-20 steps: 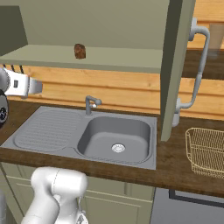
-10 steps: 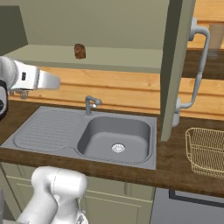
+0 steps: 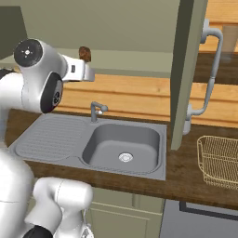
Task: Open the cabinet, pick up the bread from the cabinet and place it in the basket. Then move the basket to the dining counter.
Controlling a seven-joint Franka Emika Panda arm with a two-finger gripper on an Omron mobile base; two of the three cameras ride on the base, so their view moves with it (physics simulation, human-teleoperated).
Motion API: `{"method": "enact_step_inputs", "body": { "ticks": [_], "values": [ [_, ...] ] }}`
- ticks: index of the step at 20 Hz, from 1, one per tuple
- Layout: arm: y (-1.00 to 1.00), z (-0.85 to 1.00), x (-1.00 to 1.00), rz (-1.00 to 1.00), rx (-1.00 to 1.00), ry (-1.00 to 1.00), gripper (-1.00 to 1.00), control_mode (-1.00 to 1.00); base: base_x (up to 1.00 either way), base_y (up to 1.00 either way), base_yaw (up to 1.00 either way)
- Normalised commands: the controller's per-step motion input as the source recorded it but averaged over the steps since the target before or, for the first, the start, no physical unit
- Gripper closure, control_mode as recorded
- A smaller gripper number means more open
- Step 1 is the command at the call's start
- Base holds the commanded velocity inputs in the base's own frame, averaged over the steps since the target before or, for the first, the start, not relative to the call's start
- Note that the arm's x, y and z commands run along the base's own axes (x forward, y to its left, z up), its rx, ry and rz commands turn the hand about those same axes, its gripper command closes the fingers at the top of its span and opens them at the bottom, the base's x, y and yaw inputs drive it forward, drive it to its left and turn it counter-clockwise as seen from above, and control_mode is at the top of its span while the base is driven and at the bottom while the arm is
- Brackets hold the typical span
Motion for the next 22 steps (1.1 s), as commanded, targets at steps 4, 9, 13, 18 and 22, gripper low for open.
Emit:
{"method": "enact_step_inputs", "body": {
  "ticks": [4, 9, 13, 18, 22],
  "values": [
    [0.21, -0.04, 1.0, 0.36, 0.04, 0.06, -1.0, -1.0, 0.0, 0.0, 0.0],
    [0.3, -0.03, 0.62, 0.07, -0.01, 0.0, -1.0, -1.0, 0.0, 0.0, 0.0],
    [0.12, 0.0, 0.68, -0.03, 0.0, 0.06, -1.0, -1.0, 0.0, 0.0, 0.0],
    [0.02, 0.0, 0.74, 0.0, 0.0, 0.1, -1.0, -1.0, 0.0, 0.0, 0.0],
    [0.26, 0.01, 0.67, 0.01, 0.0, 0.02, -1.0, -1.0, 0.0, 0.0, 0.0]
  ]
}}
